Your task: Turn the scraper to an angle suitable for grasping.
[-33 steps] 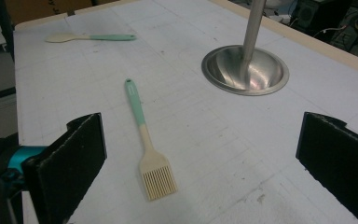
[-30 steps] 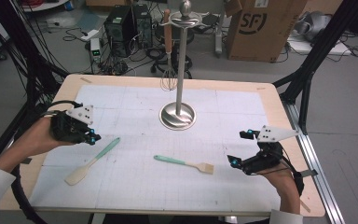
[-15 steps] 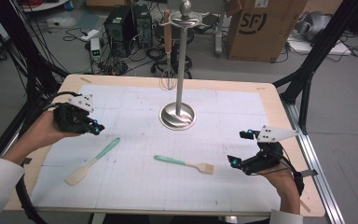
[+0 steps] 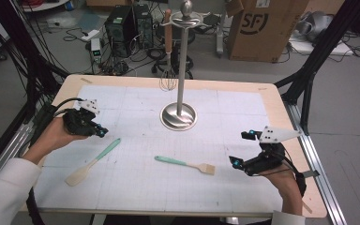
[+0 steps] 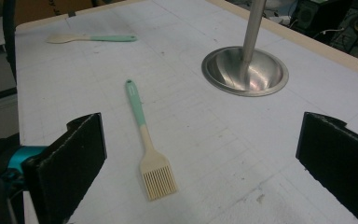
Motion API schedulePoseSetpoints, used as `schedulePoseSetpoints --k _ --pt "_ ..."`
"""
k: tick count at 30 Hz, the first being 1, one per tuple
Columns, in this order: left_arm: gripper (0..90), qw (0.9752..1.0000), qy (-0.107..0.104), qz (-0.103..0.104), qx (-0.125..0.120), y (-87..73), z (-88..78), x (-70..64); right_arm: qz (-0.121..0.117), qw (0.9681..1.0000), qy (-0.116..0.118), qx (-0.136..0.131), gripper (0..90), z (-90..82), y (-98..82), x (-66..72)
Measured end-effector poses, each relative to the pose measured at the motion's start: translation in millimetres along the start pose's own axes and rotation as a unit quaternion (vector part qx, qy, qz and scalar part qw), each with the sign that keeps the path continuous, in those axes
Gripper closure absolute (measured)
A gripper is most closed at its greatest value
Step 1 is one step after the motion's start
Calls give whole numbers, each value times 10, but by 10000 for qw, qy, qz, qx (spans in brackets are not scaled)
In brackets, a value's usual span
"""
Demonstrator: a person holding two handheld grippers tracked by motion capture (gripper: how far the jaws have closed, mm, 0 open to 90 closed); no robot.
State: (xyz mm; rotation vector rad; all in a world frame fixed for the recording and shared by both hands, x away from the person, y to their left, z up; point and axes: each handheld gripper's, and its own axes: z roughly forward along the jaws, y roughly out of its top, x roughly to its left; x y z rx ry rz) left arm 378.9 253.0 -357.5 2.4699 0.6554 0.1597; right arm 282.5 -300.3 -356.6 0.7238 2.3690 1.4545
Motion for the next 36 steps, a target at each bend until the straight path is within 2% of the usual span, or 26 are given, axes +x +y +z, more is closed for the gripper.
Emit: schedulePoseSetpoints --k 5,8,16,18,22,23,28,30,32,36 --pt "900 9998 51 -43 187 -46 103 38 -21 10000 -2 -5 1 -1 0 -1" --pt "900 9998 31 -140 144 -65 159 48 -3 10000 -8 2 1 -4 0 1" --pt "900 9992 100 -246 285 -131 305 93 3 10000 -5 -3 1 -4 -4 -2" --pt "900 9990 120 -328 275 -133 348 88 7 10000 -2 15 1 -1 -6 -4" --pt "900 9986 141 -253 432 -119 413 100 6 10000 0 11 1 -2 -7 -5" --pt "900 9985 141 -319 413 -117 438 90 1 10000 2 4 1 -3 -8 -7" --pt "900 9976 162 -281 608 -112 512 96 8 10000 4 3 1 -8 -12 -8" --pt "900 9976 136 -307 608 -115 546 85 2 10000 3 0 1 -8 -12 -10" --pt "900 9971 137 -268 705 -112 574 76 14 10000 6 -5 1 -11 -12 -9" --pt "900 9970 90 -209 737 -93 620 39 9 10000 -3 -14 1 -17 -13 -10"
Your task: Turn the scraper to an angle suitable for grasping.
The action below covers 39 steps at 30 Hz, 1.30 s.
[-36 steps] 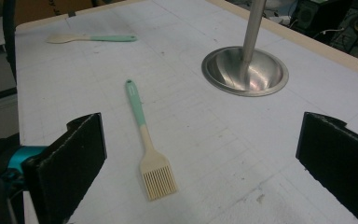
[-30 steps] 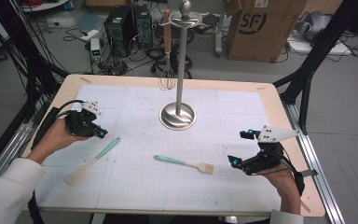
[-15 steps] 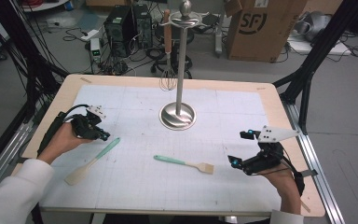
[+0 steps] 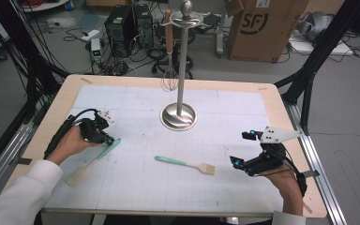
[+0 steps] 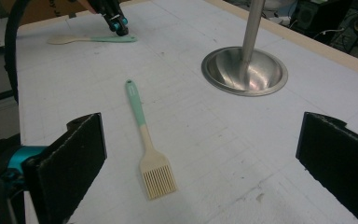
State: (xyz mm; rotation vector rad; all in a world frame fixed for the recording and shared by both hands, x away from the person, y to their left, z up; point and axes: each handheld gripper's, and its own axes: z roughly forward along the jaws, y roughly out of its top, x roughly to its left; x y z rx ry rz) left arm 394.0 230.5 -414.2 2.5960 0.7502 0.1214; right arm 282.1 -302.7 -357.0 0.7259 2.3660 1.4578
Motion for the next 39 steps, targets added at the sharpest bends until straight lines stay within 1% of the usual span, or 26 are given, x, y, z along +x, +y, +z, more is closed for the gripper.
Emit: schedulePoseSetpoints --k 4,13,19,22,23,24,26,27,30,32,34,35,37,39 --pt "899 9999 -37 83 41 25 18 -50 1 10000 17 2 1 3 1 0" --pt "899 9985 -172 485 162 113 71 -248 12 10000 7 13 1 5 6 7" --pt "899 9961 -310 785 239 195 126 -443 -35 10000 14 22 1 12 10 4" --pt "899 9945 -391 937 264 242 149 -535 -23 10000 13 20 1 12 11 8" --pt "899 9938 -384 1008 281 254 154 -560 -25 10000 21 14 1 11 12 8" --pt "899 9934 -404 1033 296 263 153 -579 -27 10000 21 15 1 9 12 8" --pt "900 9929 -423 1076 277 271 147 -600 -21 10000 14 14 2 6 13 9" --pt "899 9931 -436 1061 247 272 135 -606 -14 10000 17 15 1 4 14 9" --pt "898 9930 -422 1100 111 262 65 -600 -14 10000 20 7 1 3 13 7" --pt "897 9934 -441 1061 1 252 10 -593 -13 10000 22 6 1 3 13 6" --pt "872 9932 -442 1075 -100 239 -70 -588 -41 10000 13 4 1 1 15 3" --pt "845 9930 -407 1097 -142 231 -112 -591 -39 10000 13 -8 1 0 15 3" --pt "765 9927 -350 1132 -228 214 -191 -608 -29 10000 7 -10 1 -3 15 2" --pt "675 9914 -330 1235 -280 193 -259 -632 -27 10000 2 -7 1 -3 15 2"
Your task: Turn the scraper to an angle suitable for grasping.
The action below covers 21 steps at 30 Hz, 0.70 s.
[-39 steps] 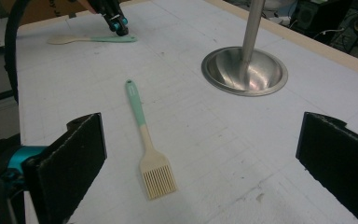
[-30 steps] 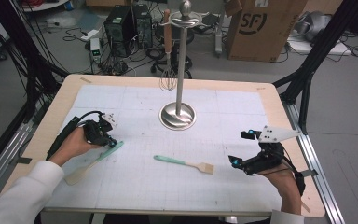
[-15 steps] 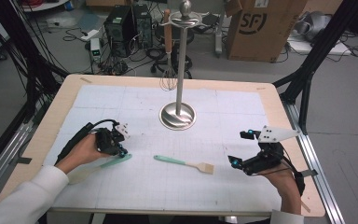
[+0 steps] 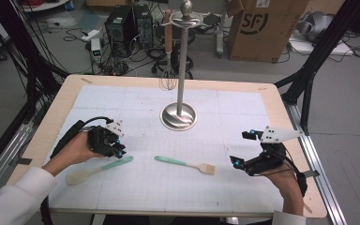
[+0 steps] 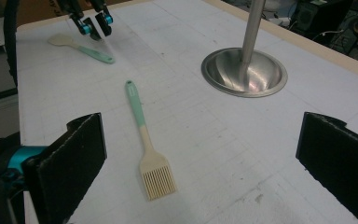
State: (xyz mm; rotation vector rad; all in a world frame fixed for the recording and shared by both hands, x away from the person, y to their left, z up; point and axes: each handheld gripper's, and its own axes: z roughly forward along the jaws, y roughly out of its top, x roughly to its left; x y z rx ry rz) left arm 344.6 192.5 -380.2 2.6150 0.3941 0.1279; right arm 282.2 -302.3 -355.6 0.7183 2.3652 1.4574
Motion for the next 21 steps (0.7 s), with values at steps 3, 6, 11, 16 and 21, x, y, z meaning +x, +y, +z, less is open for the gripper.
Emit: schedulePoseSetpoints --k 3,6,11,16,21 --pt "490 9998 -20 55 -169 0 -95 -34 -18 10000 -1 17 1 3 2 3" --pt "369 9997 -19 195 -139 25 -196 -85 -3 10000 -4 21 1 4 2 6" --pt "179 9990 -19 402 -194 36 -346 -155 5 10000 0 17 1 -2 1 6" --pt "16 9990 132 357 -244 0 -515 -173 2 10000 3 8 1 -3 2 2" --pt "16 9985 283 334 -341 -59 -690 -174 16 10000 -8 10 1 0 4 -4"
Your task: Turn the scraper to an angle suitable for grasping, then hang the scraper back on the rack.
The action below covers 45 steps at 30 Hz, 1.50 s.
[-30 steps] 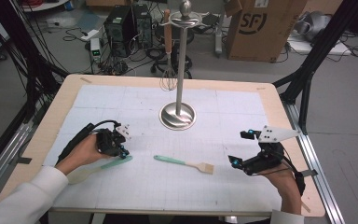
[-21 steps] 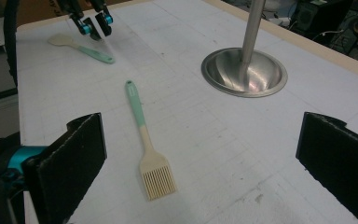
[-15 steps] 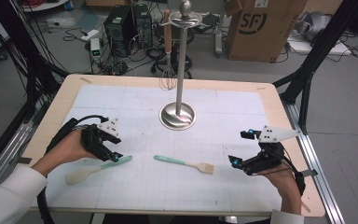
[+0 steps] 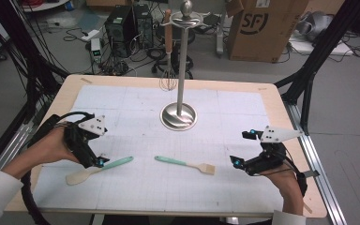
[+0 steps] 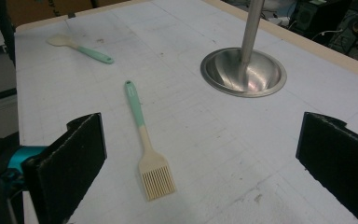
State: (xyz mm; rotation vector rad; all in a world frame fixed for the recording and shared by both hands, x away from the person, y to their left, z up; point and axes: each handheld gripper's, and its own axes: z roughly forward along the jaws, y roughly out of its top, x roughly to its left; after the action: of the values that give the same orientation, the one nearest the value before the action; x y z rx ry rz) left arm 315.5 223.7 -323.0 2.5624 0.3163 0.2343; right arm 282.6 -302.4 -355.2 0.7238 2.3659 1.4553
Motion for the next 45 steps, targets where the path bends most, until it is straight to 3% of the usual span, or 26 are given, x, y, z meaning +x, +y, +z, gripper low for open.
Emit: schedulePoseSetpoints --k 7,15,33,37,45 --pt "16 9999 125 -98 -59 -130 -206 14 -5 10000 9 15 1 3 2 4" --pt "16 9996 177 -190 58 -288 -239 28 -15 10000 -4 27 1 5 -3 6" --pt "19 9980 75 -412 468 -544 45 -54 -27 10000 35 33 1 22 10 17" --pt "19 9973 53 -380 632 -570 101 -73 -41 10000 31 18 1 18 10 16" --pt "67 9967 -47 -373 725 -578 237 -92 -60 10000 30 35 1 27 11 17"
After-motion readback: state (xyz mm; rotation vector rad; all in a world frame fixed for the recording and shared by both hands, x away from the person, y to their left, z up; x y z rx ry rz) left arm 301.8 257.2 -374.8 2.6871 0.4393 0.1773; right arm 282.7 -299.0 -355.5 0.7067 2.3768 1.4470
